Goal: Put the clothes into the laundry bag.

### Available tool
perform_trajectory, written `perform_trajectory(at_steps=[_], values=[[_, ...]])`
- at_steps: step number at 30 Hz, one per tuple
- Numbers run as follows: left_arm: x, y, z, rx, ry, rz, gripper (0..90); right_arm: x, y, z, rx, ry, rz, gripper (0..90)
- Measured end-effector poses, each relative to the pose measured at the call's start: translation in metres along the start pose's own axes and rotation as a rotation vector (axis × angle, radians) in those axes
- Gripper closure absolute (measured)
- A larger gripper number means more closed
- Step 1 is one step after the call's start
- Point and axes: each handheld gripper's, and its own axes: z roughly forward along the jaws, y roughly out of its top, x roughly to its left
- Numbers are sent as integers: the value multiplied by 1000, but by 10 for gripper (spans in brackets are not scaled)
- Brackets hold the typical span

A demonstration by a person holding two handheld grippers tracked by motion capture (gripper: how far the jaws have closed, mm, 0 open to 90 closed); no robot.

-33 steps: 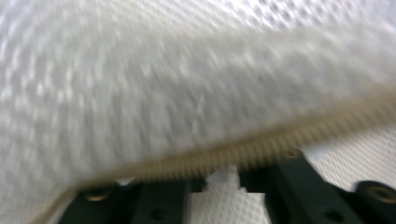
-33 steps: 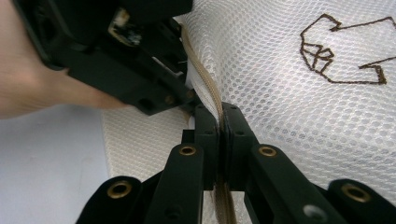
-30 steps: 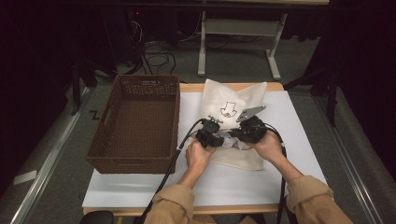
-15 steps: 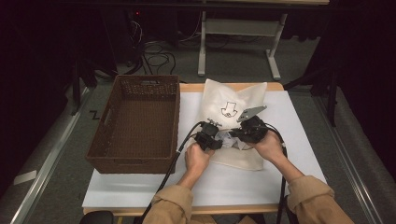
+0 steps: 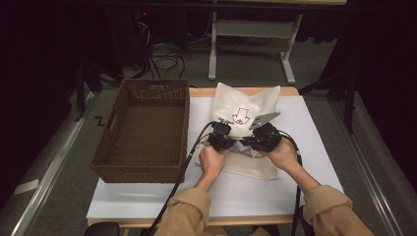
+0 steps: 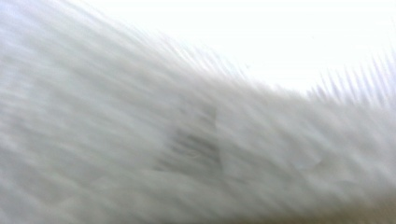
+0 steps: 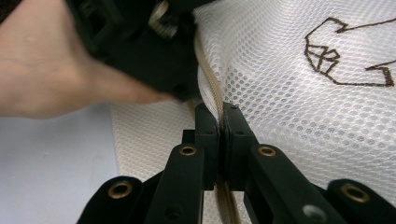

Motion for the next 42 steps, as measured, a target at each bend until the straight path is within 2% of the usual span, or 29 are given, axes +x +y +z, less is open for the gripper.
perform_trajectory(at_steps=[1,3,4,7,13,14,17,20,23,26,27,28,29,33,37,39,40,41,42], values=[[0,1,2,-10,19,-1,884,0,0,1,-1,1,-1,875],[0,2,9,15,34,3,880,0,0,2,8,2,-7,875],[-1,2,11,19,47,15,875,0,0,3,12,0,-9,875],[-2,1,9,38,50,53,838,-2,-2,4,16,0,8,875],[-7,-7,-10,67,21,122,614,-6,-3,3,3,-12,13,874],[-9,-10,-13,73,23,132,577,-6,-4,3,4,-15,11,874],[-11,-14,-19,84,64,172,514,-7,-5,1,-2,-19,15,874],[-10,-17,-21,95,63,183,529,-8,-4,-2,-7,-23,12,873],[-10,-18,-17,107,48,179,618,-8,-5,-2,-2,-26,11,873],[-8,-17,1,106,27,135,790,-7,-5,-1,-6,-23,23,873],[-8,-17,1,106,27,135,840,-7,-5,-1,-4,-22,16,873],[-7,-16,5,106,29,136,880,-7,-5,-1,-5,-20,24,873],[-6,-10,10,90,20,108,889,-7,-5,-1,-4,-20,21,874],[-3,1,16,42,35,61,895,-8,-6,0,-5,-15,22,874],[-3,4,21,37,42,48,884,-8,-6,0,-2,-15,31,874],[-4,1,22,56,50,78,850,-8,-6,1,-5,-17,33,874],[-7,-1,20,73,56,117,806,-8,-6,1,-4,-17,31,874],[-8,-3,18,79,64,143,724,-9,-6,0,-8,-19,26,874],[-9,-6,8,95,60,161,686,-9,-6,0,-7,-20,24,874]])
